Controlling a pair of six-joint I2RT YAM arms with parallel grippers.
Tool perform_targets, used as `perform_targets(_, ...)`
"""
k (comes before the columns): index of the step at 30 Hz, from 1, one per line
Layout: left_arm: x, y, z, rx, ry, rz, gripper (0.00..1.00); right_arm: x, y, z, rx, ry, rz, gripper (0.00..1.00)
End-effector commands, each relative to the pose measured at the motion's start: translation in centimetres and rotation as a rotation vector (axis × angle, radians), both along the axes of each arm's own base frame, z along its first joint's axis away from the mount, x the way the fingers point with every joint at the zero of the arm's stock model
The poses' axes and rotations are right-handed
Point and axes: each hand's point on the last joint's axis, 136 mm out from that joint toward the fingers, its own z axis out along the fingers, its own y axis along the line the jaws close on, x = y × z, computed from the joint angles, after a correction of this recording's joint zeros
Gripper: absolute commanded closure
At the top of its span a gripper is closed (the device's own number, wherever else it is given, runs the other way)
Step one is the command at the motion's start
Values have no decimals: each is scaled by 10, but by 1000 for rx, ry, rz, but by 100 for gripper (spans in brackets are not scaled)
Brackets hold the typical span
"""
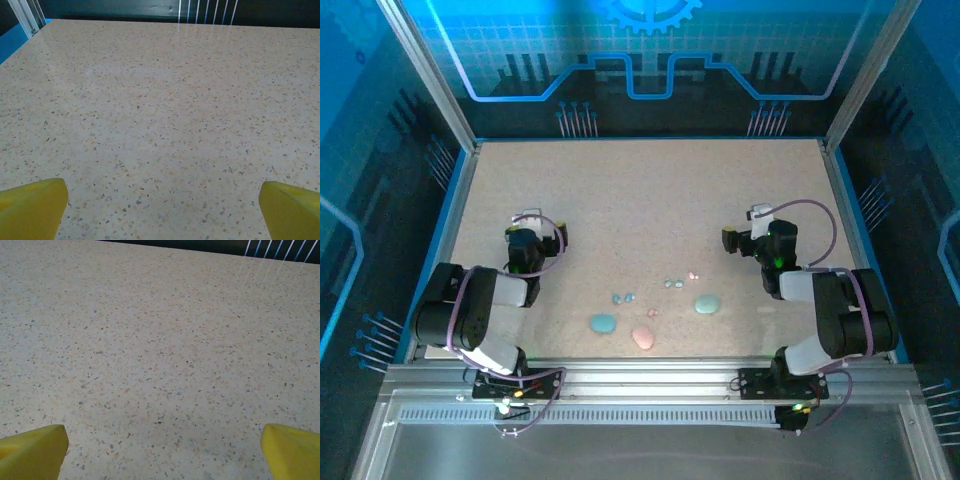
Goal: Insert wireless bluetooth earbuds into charging case
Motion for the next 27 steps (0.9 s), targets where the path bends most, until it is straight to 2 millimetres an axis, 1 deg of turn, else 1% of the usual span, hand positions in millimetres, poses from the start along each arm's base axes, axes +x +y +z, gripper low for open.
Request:
perform_targets(1,8,1,15,-6,-56,7,1,8,-3,11,-1,-35,-10,0)
perform_targets(23,8,1,15,-11,-56,5,1,8,-4,11,0,-36,-17,0)
perform_targets(27,6,-6,16,2,-66,-23,1,8,-4,11,-4,-36,-17,0)
